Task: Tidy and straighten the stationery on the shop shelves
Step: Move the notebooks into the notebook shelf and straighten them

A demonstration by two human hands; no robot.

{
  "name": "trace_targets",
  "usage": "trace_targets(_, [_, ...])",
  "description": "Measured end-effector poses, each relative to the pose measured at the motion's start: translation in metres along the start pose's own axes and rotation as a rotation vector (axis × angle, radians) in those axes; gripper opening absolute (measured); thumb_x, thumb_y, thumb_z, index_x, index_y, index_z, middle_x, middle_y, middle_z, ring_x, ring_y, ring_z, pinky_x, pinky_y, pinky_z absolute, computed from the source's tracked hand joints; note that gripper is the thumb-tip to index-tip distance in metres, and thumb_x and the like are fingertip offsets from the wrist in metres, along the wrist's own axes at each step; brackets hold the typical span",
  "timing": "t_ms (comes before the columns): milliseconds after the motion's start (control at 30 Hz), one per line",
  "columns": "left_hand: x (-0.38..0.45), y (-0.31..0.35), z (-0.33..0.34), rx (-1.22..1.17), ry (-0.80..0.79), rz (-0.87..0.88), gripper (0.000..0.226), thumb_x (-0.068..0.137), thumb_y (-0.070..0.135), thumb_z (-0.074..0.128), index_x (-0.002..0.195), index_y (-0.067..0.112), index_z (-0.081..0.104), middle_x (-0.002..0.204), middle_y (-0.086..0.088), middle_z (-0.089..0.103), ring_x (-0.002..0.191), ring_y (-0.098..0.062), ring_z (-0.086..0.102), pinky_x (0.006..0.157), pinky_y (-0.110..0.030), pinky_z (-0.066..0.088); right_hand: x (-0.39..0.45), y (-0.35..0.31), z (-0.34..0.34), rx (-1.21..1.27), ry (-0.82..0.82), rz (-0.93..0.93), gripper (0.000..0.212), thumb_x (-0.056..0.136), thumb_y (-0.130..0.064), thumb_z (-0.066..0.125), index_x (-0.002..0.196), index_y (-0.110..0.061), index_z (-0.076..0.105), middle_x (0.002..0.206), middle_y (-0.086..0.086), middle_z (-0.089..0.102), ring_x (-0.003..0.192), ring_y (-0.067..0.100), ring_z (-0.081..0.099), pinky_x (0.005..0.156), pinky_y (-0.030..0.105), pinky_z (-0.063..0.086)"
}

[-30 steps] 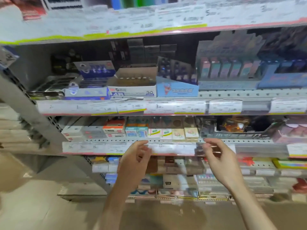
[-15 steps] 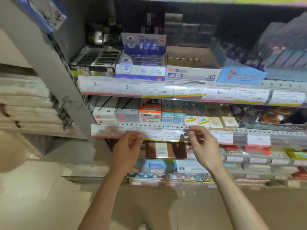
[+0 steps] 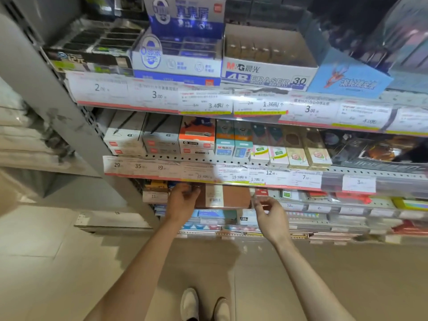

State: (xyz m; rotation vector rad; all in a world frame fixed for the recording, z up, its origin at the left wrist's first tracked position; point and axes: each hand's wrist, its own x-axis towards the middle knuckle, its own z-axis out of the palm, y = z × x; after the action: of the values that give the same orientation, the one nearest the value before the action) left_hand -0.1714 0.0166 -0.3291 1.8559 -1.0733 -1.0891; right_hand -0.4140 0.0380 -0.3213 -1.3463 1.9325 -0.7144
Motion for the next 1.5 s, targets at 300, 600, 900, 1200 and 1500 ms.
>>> trace_targets(300, [0.006, -0.001, 0.001, -0.104, -0.052, -0.062, 0.030, 0.089, 0.011, 0.070, 0.114, 0.017, 0.053, 0.103, 0.001, 0.060, 0.107, -0.021, 0.061, 0.093, -0.037, 0.053, 0.029, -0.008, 0.019, 0.258, -0.167, 0.121, 0.025, 0.097, -0.011, 0.060, 0.120, -0.009, 0.052, 0.081, -0.004, 0.056, 0.081, 0.016, 0.058, 0.071, 0.018, 0.044])
trace_targets(600, [-0.007, -0.032, 0.009, -0.119, -0.137, -0.164, 0.045, 0.091, 0.034, 0.068, 0.130, 0.034, 0.046, 0.109, -0.001, 0.069, 0.096, -0.014, 0.067, 0.077, -0.026, 0.056, 0.005, 0.028, 0.014, 0.290, -0.374, 0.247, 0.034, 0.096, -0.008, 0.062, 0.125, -0.021, 0.052, 0.090, 0.006, 0.058, 0.076, 0.020, 0.058, 0.064, 0.018, 0.049])
trace_targets(900, [-0.006, -0.034, 0.015, -0.167, -0.209, -0.198, 0.053, 0.089, 0.040, 0.069, 0.134, 0.035, 0.043, 0.124, -0.001, 0.065, 0.110, -0.021, 0.064, 0.094, -0.043, 0.055, 0.011, 0.029, 0.013, 0.328, -0.375, 0.266, 0.032, 0.093, -0.020, 0.068, 0.120, -0.017, 0.050, 0.092, -0.007, 0.063, 0.077, 0.011, 0.065, 0.058, 0.009, 0.047])
trace_targets(1200, [-0.030, -0.037, 0.012, -0.178, -0.213, -0.242, 0.033, 0.091, 0.022, 0.070, 0.116, 0.024, 0.049, 0.105, 0.003, 0.072, 0.093, -0.014, 0.071, 0.079, -0.034, 0.057, 0.043, 0.013, 0.019, 0.334, -0.387, 0.165, 0.030, 0.090, -0.017, 0.072, 0.115, -0.013, 0.057, 0.085, 0.003, 0.063, 0.077, 0.021, 0.057, 0.064, 0.026, 0.047])
trace_targets(1500, [-0.072, -0.052, 0.013, -0.138, -0.271, -0.183, 0.034, 0.089, 0.012, 0.070, 0.108, 0.031, 0.048, 0.104, 0.008, 0.069, 0.092, -0.009, 0.068, 0.070, -0.023, 0.057, -0.010, 0.049, 0.015, 0.356, -0.363, 0.231, 0.029, 0.088, -0.004, 0.072, 0.111, -0.002, 0.054, 0.087, 0.011, 0.049, 0.075, 0.018, 0.049, 0.054, 0.009, 0.044])
